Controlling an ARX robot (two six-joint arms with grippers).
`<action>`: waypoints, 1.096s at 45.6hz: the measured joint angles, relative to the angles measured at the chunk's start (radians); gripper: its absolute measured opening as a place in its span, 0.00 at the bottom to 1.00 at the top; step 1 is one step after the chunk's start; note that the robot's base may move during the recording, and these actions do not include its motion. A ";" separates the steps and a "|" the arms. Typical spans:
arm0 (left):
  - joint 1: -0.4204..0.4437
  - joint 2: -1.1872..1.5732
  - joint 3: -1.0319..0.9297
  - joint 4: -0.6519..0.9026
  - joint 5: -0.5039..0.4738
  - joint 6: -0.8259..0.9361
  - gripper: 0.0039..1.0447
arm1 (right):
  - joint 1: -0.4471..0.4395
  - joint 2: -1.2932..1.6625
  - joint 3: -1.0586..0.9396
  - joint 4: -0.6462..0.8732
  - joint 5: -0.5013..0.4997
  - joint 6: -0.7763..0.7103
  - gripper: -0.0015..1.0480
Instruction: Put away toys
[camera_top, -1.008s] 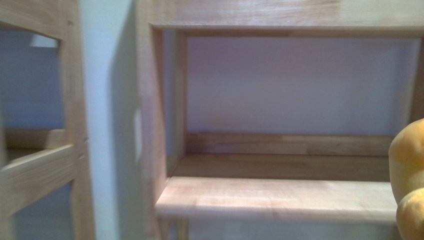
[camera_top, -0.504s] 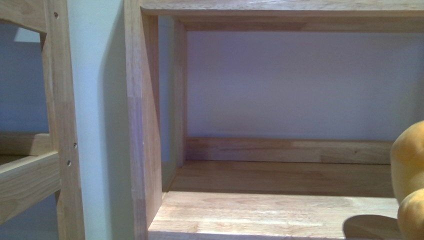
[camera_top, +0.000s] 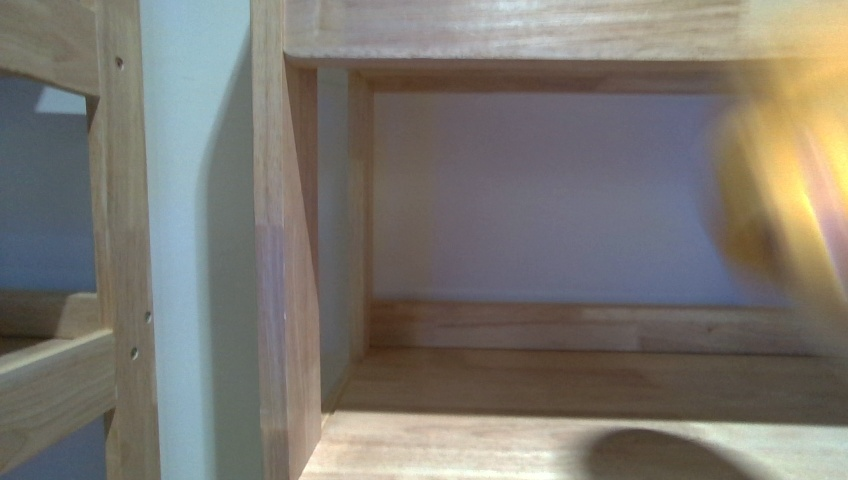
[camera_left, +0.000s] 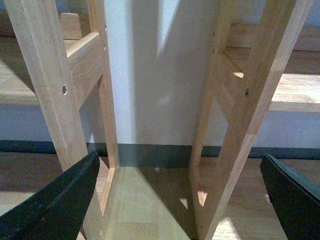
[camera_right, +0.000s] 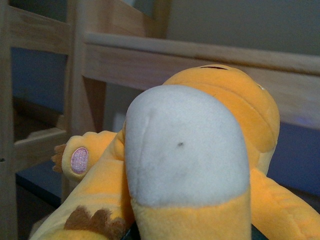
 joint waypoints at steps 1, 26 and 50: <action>0.000 0.000 0.000 0.000 0.000 0.000 0.94 | 0.030 0.015 0.015 0.005 0.014 -0.008 0.08; 0.000 0.000 0.000 0.000 0.000 0.000 0.94 | 0.243 0.248 0.349 0.034 0.076 -0.209 0.08; 0.000 0.000 0.000 0.000 0.000 0.000 0.94 | 0.104 0.458 0.714 0.025 -0.069 -0.212 0.08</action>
